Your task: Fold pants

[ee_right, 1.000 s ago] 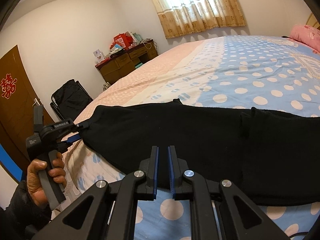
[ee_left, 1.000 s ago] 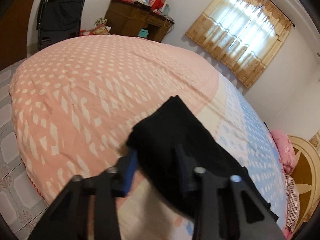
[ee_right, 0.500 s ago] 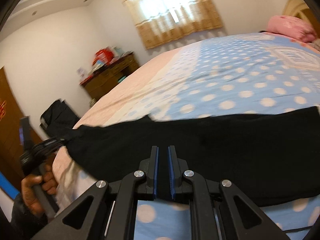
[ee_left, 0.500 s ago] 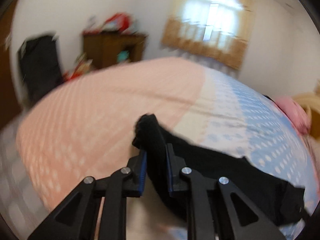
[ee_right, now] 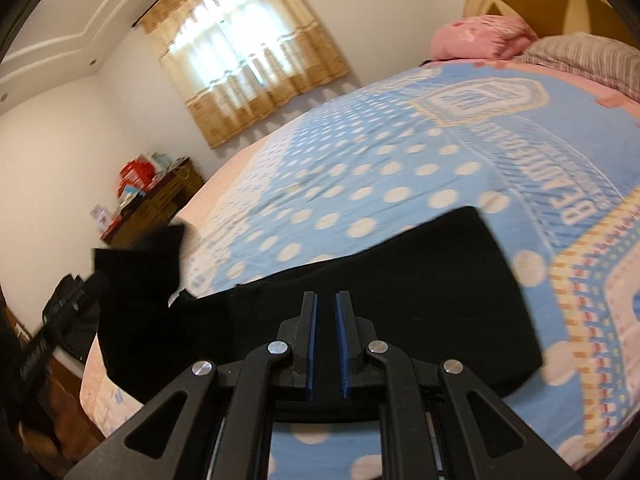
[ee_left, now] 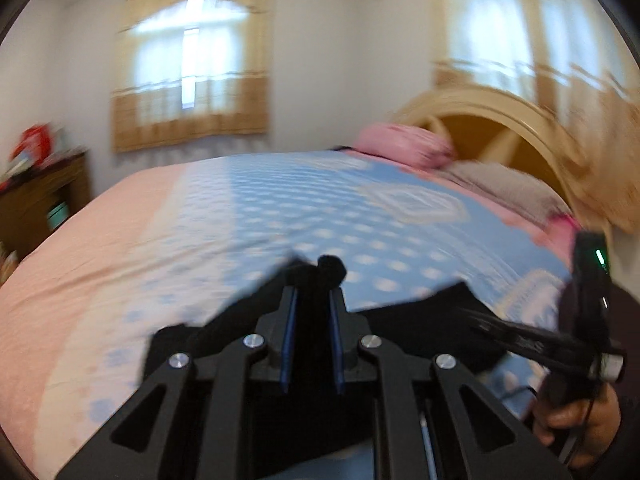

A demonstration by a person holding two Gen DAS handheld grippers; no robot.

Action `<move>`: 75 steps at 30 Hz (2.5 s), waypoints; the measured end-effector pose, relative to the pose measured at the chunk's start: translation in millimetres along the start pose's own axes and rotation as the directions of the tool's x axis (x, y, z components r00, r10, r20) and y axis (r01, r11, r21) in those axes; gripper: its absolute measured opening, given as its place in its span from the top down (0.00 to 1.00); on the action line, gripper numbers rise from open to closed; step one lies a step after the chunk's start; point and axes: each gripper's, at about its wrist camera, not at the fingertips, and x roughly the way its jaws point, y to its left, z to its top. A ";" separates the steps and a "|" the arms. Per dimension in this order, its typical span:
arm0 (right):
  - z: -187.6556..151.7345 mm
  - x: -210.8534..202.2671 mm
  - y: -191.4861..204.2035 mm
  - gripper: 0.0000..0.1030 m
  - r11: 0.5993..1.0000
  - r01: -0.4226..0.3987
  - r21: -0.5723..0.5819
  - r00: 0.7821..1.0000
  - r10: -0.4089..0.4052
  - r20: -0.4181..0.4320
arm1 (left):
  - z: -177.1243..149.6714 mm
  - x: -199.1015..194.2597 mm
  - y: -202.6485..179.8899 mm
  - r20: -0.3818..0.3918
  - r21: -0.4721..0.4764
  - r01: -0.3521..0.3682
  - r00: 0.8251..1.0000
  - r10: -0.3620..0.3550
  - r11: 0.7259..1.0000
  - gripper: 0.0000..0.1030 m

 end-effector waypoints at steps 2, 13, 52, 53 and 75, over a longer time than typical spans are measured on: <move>0.3 -3.5 -8.9 0.90 1.000 0.009 0.015 1.000 -0.009 0.001 | -6.0 8.0 -23.6 -0.026 0.051 0.055 0.998 -0.053 0.997 0.84; 1.3 -6.1 -25.6 0.90 0.993 -0.090 0.078 0.995 0.092 -0.028 | -44.0 48.7 -41.4 -0.278 0.021 0.176 0.947 -0.164 0.984 0.73; 35.6 -23.5 53.0 0.78 0.895 -0.127 -0.428 0.990 0.087 -0.112 | -35.3 1.0 122.6 -0.279 -0.273 -0.381 0.910 0.306 0.883 0.13; 36.5 -23.8 42.2 0.78 0.897 -0.120 -0.424 0.990 0.076 -0.120 | -34.0 4.6 118.1 -0.280 -0.267 -0.374 0.912 0.300 0.888 0.13; 14.5 -37.2 -25.0 0.67 0.924 0.243 -0.294 0.970 -0.240 0.047 | -52.8 60.0 43.4 -0.370 -0.105 -0.300 0.897 0.243 0.948 0.13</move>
